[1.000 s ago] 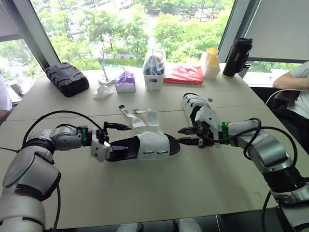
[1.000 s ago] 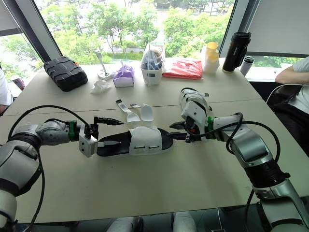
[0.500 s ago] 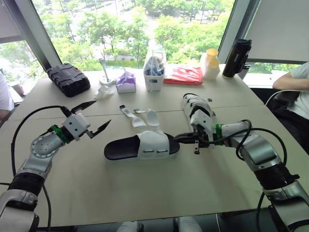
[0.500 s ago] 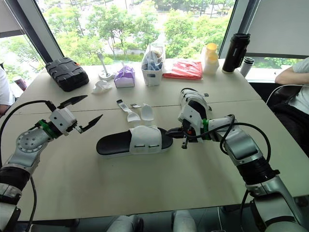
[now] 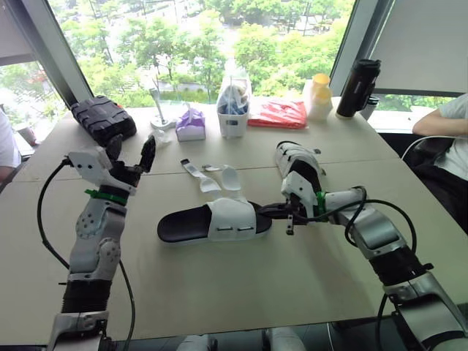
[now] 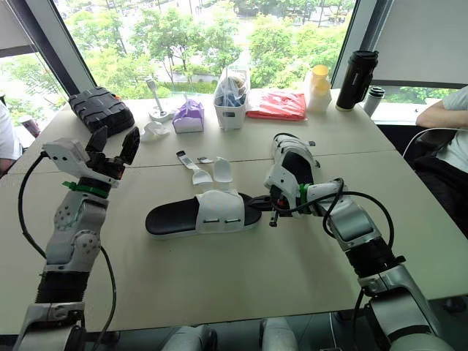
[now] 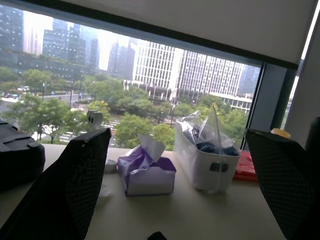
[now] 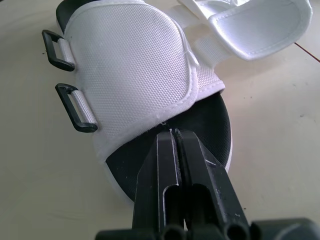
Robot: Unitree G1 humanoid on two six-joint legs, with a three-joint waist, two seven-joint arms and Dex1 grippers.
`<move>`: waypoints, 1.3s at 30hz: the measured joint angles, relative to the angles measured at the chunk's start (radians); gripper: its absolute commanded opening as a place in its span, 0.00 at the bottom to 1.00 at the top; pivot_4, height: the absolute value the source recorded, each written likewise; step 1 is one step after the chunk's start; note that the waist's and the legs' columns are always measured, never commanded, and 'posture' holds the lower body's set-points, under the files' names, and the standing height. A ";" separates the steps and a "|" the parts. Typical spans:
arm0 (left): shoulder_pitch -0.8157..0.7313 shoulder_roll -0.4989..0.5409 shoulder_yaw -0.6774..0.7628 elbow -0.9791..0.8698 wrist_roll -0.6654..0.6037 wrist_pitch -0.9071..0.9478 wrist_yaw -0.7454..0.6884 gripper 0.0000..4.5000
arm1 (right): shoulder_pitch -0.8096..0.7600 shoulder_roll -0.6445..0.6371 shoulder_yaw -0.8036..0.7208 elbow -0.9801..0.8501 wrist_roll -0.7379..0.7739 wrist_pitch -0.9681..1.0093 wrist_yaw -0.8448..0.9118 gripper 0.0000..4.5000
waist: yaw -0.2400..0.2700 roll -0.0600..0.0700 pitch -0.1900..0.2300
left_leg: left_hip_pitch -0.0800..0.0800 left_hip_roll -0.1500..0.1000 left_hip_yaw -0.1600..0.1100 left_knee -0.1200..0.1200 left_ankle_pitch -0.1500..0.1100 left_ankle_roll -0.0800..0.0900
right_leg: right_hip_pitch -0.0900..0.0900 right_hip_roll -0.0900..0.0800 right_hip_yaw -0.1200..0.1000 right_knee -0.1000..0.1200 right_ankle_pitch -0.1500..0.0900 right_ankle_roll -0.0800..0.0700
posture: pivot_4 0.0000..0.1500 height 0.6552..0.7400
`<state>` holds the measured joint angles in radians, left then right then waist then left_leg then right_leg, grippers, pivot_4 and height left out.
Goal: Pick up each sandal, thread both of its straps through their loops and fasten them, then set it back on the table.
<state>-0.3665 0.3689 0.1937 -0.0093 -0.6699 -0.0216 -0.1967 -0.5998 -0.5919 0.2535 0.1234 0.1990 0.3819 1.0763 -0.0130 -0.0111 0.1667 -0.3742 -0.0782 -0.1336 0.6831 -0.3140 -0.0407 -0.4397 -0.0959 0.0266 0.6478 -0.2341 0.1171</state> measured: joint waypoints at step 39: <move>0.129 -0.133 0.069 -0.178 -0.061 0.283 0.001 1.00 | -0.006 0.200 0.029 0.269 -0.069 -0.315 0.099 0.01 | -0.002 0.000 0.000 | 0.003 0.001 0.000 -0.001 0.000 0.000 | 0.004 0.003 0.000 -0.002 0.001 -0.002 | 1.00 1.00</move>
<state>-0.2375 0.2355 0.2629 -0.1873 -0.7313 0.2610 -0.1952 -0.6058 -0.3921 0.2829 0.3921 0.1297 0.0667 1.1749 -0.0149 -0.0112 0.1667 -0.3710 -0.0767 -0.1336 0.6825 -0.3144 -0.0405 -0.4361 -0.0933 0.0266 0.6456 -0.2332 0.1154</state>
